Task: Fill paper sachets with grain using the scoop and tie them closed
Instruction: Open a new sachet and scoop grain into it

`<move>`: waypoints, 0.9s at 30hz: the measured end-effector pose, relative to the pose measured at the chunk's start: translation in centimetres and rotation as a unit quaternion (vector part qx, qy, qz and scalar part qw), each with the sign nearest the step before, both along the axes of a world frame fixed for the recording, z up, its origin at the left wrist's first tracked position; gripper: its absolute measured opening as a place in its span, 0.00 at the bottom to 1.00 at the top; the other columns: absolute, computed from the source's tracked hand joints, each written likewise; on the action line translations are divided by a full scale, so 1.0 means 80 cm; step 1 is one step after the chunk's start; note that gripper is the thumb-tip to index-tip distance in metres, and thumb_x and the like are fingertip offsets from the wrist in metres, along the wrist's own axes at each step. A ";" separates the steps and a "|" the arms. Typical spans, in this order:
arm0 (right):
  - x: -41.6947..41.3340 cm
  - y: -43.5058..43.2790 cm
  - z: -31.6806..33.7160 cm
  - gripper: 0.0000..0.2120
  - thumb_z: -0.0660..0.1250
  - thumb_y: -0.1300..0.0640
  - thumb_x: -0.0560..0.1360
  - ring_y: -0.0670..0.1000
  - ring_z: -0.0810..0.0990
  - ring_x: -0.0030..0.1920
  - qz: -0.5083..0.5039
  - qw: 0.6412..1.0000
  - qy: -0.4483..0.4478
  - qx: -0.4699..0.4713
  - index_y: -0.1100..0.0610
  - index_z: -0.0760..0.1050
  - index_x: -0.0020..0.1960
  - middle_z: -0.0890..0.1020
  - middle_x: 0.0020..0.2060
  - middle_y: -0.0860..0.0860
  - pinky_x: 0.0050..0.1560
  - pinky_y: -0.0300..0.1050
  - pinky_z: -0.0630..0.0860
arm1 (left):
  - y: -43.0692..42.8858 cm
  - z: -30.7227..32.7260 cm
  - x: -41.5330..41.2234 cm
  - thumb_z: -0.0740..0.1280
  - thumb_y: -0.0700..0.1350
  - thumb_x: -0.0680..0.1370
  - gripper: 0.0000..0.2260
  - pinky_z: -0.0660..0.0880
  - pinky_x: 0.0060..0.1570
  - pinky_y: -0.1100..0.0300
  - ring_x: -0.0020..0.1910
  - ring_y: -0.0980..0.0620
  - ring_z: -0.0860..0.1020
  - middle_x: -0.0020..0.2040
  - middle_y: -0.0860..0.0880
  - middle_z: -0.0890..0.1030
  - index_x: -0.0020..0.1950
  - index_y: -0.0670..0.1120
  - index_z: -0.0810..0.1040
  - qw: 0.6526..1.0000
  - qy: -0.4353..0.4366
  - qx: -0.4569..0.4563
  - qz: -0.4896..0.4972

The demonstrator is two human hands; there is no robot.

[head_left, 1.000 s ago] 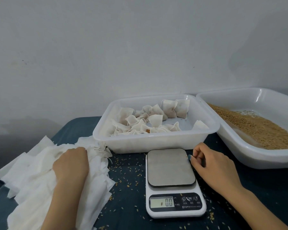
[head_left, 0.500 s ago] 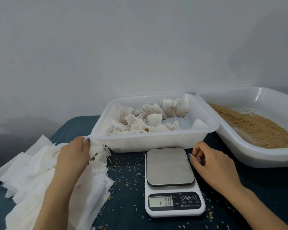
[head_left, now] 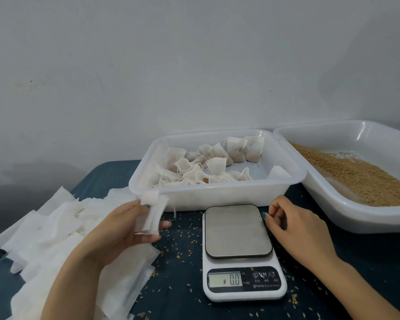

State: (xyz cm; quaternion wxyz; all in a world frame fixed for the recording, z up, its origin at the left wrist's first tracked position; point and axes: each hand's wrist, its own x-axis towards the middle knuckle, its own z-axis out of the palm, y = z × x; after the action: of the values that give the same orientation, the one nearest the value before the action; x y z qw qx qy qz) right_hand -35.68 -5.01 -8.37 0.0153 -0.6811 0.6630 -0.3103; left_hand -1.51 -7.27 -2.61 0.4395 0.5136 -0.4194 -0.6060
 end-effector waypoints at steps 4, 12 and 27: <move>0.002 0.002 0.003 0.10 0.68 0.45 0.73 0.37 0.76 0.40 0.017 0.999 -0.031 -0.027 0.40 0.66 0.41 0.78 0.35 0.37 0.28 0.36 0.65 | 0.000 -0.003 -0.040 0.57 0.37 0.83 0.11 0.82 0.43 0.55 0.55 0.44 0.84 0.55 0.37 0.84 0.64 0.38 0.74 0.995 0.064 -0.002 -0.077; 0.017 0.005 0.011 0.09 0.63 0.37 0.73 0.47 0.78 0.35 0.162 0.966 -0.200 -0.033 0.40 0.77 0.43 0.82 0.37 0.39 0.34 0.35 0.72 | 0.000 -0.010 -0.146 0.62 0.37 0.81 0.09 0.82 0.42 0.59 0.44 0.50 0.84 0.47 0.43 0.85 0.59 0.36 0.77 0.976 0.195 0.057 -0.077; 0.023 0.006 0.018 0.12 0.66 0.40 0.72 0.45 0.81 0.38 0.178 0.932 -0.316 -0.006 0.45 0.83 0.46 0.85 0.39 0.45 0.40 0.35 0.75 | 0.009 -0.026 -0.178 0.62 0.40 0.82 0.10 0.80 0.47 0.61 0.51 0.47 0.84 0.54 0.39 0.84 0.58 0.36 0.80 0.982 0.156 -0.021 -0.102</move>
State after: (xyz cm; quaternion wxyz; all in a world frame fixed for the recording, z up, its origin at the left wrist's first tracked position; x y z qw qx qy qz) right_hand -33.87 -4.55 -6.94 0.2748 -0.6548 0.4901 -0.5055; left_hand -15.74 -6.58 -4.70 0.4464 0.3576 -0.4084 -0.7114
